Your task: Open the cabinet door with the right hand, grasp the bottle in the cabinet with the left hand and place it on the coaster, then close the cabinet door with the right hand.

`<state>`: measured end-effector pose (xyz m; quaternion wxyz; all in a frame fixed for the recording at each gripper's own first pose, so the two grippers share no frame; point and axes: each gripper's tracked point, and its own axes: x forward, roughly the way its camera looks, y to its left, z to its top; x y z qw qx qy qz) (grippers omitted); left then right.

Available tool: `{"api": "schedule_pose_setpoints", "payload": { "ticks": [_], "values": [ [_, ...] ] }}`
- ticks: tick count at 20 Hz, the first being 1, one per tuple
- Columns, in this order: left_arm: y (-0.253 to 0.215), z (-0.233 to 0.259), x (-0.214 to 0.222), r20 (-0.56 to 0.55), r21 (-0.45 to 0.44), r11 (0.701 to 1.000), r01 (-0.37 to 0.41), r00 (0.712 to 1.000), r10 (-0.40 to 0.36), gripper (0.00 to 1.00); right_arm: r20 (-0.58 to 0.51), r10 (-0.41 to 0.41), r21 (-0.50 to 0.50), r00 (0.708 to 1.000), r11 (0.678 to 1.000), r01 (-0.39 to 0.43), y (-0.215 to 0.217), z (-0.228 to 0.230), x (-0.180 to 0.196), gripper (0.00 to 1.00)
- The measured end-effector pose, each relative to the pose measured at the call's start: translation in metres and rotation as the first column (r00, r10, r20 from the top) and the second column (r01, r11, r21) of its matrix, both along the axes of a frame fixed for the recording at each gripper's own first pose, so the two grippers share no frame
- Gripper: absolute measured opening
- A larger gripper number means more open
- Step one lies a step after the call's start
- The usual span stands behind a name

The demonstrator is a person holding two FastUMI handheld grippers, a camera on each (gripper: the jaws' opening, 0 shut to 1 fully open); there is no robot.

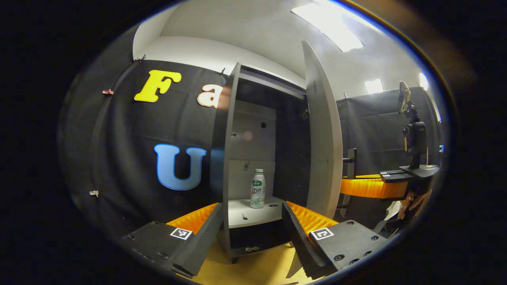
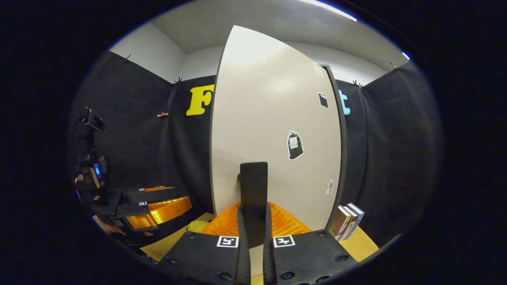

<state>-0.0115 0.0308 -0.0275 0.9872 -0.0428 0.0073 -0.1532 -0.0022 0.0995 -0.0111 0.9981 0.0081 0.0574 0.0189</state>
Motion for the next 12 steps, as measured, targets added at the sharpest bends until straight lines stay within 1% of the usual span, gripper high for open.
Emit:
{"api": "schedule_pose_setpoints", "payload": {
  "ticks": [4,6,9,12],
  "values": [
    [-0.038,-0.003,0.004,-0.016,-0.023,0.996,0.085,0.996,-0.085,0.93,-0.005,-0.046,-0.01,0.999,0.999,0.046,-0.021,0.004,-0.018,0.16],
    [-0.056,-0.002,0.004,-0.013,-0.017,0.993,0.115,0.993,-0.115,0.93,0.002,-0.058,-0.017,0.998,0.998,0.058,-0.03,0.006,-0.027,0.16],
    [-0.079,-0.004,0.009,-0.016,-0.023,0.987,0.161,0.987,-0.161,0.93,-0.005,-0.075,0.01,0.997,0.997,0.075,-0.047,0.008,-0.037,0.16],
    [-0.1,-0.001,0.011,-0.014,-0.031,0.981,0.191,0.981,-0.191,0.93,-0.005,-0.109,-0.015,0.994,0.994,0.109,-0.063,0.009,-0.047,0.16]
  ]
}}
